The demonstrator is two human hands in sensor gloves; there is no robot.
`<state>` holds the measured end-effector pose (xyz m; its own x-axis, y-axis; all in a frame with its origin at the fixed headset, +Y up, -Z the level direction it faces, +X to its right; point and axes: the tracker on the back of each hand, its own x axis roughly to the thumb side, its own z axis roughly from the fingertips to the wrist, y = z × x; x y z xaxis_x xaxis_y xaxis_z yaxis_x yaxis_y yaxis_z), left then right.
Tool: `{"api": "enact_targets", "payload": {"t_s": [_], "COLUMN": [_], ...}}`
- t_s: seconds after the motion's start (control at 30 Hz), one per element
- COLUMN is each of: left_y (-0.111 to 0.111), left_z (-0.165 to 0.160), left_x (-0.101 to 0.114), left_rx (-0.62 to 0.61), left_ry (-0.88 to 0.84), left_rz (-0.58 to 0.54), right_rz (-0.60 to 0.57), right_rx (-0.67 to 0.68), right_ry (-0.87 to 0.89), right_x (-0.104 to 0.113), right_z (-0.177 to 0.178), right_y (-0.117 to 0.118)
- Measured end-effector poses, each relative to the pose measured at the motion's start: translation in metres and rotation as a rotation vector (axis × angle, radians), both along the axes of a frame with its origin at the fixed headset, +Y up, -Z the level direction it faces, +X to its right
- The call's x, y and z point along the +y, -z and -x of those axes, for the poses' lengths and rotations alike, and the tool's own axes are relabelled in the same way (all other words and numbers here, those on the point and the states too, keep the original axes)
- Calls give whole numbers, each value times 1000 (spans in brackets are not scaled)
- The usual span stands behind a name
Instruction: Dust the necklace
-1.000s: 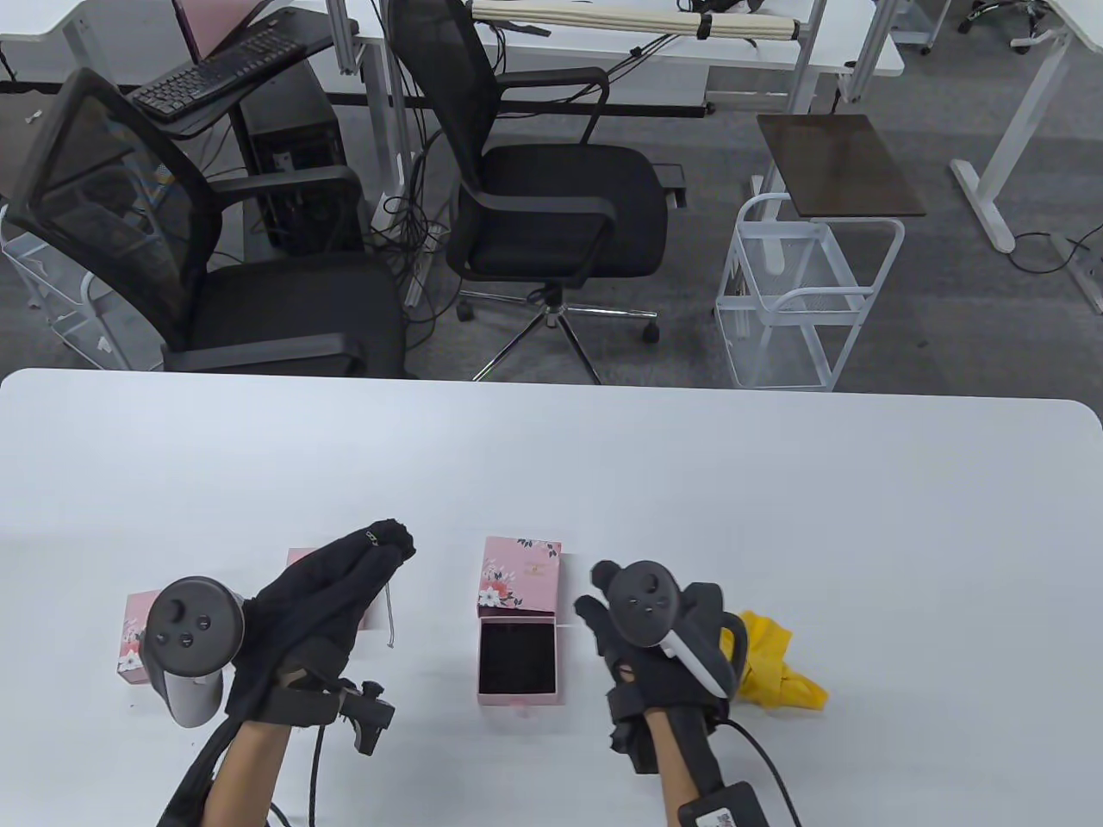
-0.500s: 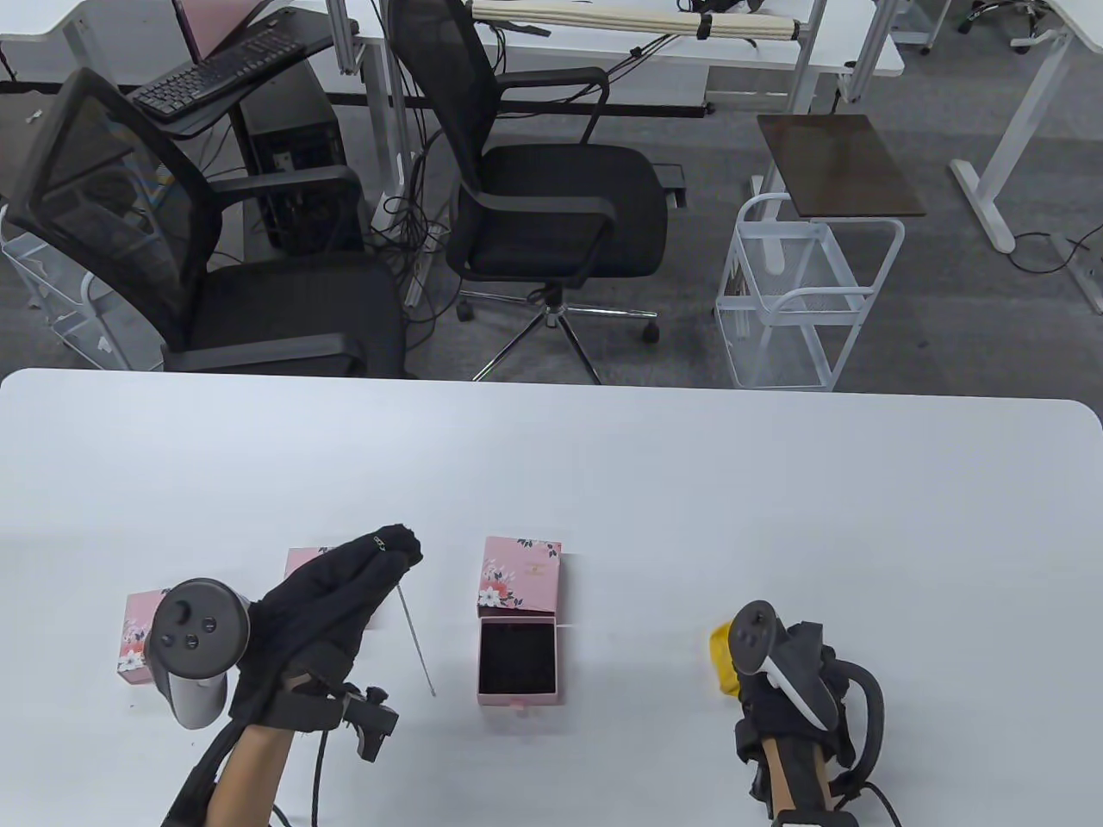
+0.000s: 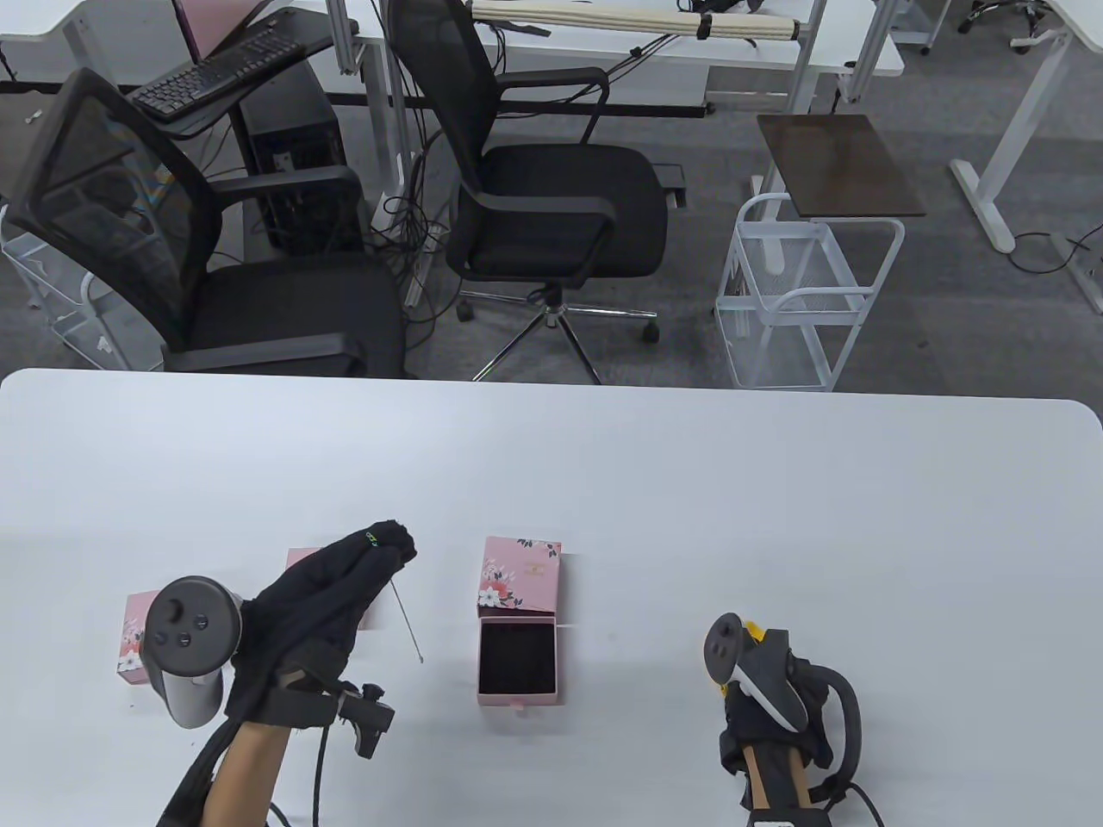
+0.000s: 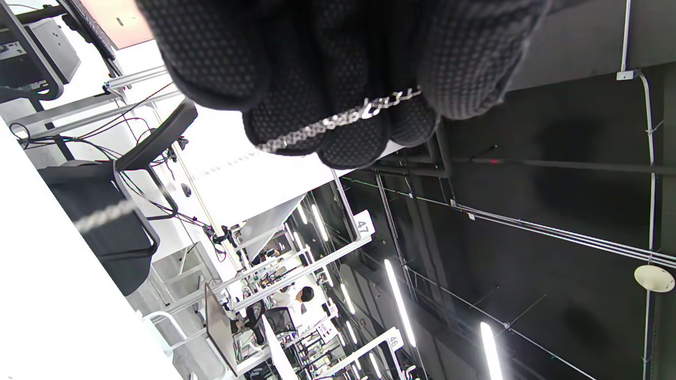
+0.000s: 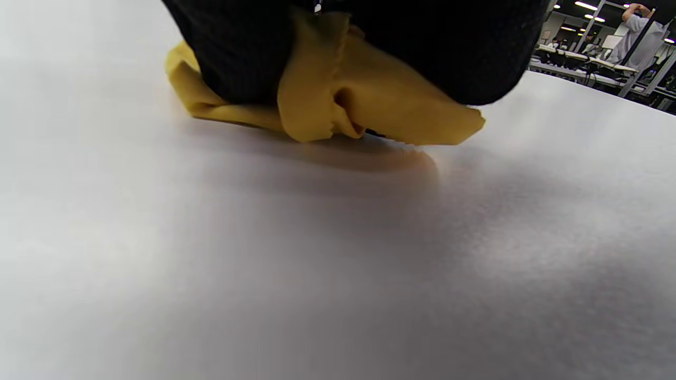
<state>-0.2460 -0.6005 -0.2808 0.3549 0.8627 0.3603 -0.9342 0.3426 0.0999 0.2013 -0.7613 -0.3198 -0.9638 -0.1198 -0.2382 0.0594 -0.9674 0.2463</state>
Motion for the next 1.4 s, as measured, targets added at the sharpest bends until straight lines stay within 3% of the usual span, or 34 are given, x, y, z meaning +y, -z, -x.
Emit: {"api": "enact_targets", "payload": {"t_s": [0.17,0.3,0.67,0.83,1.1,1.4], "left_y": [0,0,4,7,11,12], "left_z": [-2,-4,-7,-10,-13,-15], "left_x": [-1,-1,-5,-9,-15,-20], "left_rx": [-2,-3,-9,-17,-4,30], "left_ry": [8,20,48,58,48,34], "left_rz": [3,6,31,48,67,77], "right_rz": [-11,-36,-391,-482,-442,-420], "right_rx": [3,-8,191,297,454,530], "right_ry": [13,123,670,955,1287,1281], "right_x": [0,5,72,97,118,121], "right_z": [1,1,59,97,152,188], "right_y": [-1,-2,-6,-9,-13,-15]}}
